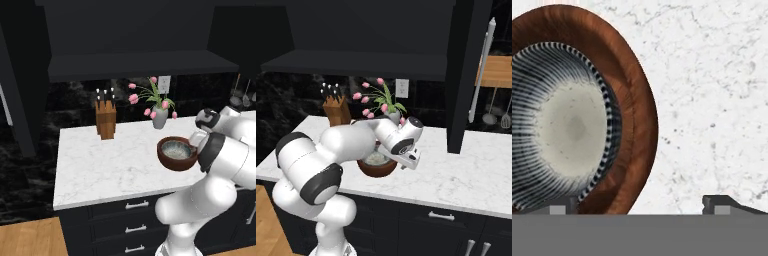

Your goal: Pick up the bowls on the counter and stack them on top of one another in the open cabinet. Place the smaller bowl on top of the larger bowl.

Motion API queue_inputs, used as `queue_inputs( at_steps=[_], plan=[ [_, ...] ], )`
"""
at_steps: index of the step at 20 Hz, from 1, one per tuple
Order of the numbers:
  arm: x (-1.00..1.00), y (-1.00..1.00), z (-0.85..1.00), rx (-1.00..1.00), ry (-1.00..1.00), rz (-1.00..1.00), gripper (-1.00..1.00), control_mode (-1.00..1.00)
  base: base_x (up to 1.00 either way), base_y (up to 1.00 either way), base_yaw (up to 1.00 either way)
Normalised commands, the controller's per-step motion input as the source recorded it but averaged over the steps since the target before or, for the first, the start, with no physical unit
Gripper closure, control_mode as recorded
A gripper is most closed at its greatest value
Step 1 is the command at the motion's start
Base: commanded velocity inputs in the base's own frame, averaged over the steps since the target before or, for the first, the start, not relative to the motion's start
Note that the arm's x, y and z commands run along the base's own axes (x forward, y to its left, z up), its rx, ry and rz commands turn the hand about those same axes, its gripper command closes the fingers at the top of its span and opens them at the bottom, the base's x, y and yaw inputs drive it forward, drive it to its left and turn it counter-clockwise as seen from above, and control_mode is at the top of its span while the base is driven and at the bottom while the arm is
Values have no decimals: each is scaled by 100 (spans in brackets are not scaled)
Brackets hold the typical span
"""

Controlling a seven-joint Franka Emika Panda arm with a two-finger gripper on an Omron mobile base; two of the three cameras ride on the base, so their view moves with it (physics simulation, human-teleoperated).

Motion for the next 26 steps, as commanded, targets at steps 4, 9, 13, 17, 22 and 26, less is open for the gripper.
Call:
queue_inputs(
  at_steps=[4, 9, 13, 17, 22, 26],
  plan=[
    [9, 16, 0, 1, 0, -7, -100, -100, 0, 0, 0],
    [11, 16, -15, 0, 1, -2, -100, -100, 0, 0, 0],
    [0, 0, -53, 0, 4, -1, -100, -100, 0, 0, 0],
    [1, 1, -29, 0, 1, 0, 100, -100, 0, 0, 0],
    [0, 0, 0, 0, 0, 0, 100, -100, 0, 0, 0],
    [-5, 0, 0, 0, -2, 0, 100, -100, 0, 0, 0]
  ],
)
